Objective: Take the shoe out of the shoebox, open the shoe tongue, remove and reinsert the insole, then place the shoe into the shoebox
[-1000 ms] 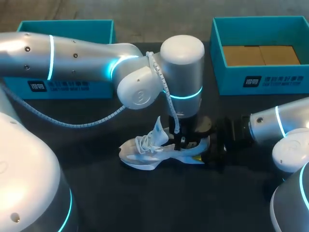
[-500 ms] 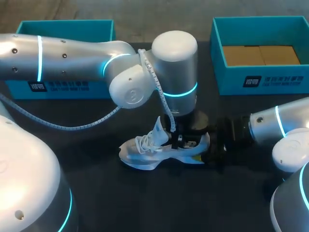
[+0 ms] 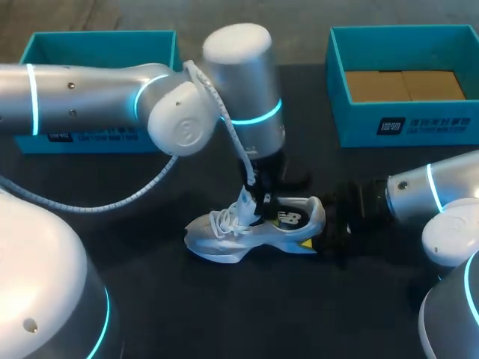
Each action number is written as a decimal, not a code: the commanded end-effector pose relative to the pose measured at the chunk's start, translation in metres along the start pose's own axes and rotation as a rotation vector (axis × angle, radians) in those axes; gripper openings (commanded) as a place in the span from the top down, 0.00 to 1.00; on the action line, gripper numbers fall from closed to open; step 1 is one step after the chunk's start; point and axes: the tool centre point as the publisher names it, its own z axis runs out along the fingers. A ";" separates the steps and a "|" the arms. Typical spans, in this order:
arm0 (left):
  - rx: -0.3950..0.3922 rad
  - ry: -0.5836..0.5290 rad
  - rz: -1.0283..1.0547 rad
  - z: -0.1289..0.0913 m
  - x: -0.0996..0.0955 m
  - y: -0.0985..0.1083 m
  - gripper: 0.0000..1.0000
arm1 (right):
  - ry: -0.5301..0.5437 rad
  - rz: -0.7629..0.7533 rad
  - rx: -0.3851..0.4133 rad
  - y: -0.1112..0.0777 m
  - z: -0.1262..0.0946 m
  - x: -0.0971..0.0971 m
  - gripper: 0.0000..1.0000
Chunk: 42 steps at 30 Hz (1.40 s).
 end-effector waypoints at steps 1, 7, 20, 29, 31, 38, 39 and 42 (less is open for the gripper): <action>0.050 0.022 -0.001 -0.008 0.000 0.009 1.00 | -0.001 0.001 0.007 0.001 0.002 0.000 1.00; 0.072 0.033 0.000 -0.014 -0.004 0.009 1.00 | -0.001 0.001 0.007 0.001 0.002 0.000 1.00; 0.208 0.117 0.067 -0.030 -0.002 -0.004 1.00 | -0.001 0.001 0.007 0.001 0.002 0.000 1.00; 0.271 0.151 0.106 -0.032 0.001 -0.017 1.00 | -0.001 0.001 0.007 0.001 0.002 0.000 1.00; 0.280 0.151 0.118 -0.033 0.001 -0.023 1.00 | -0.001 0.001 0.007 0.001 0.002 0.000 1.00; 0.297 0.163 0.144 -0.027 0.000 -0.039 1.00 | -0.001 0.001 0.007 0.001 0.002 0.000 1.00; 0.296 0.163 0.145 -0.025 0.000 -0.040 1.00 | -0.001 0.001 0.007 0.001 0.002 0.000 1.00; 0.293 0.169 0.146 -0.023 0.000 -0.041 1.00 | -0.001 0.001 0.007 0.001 0.002 0.000 1.00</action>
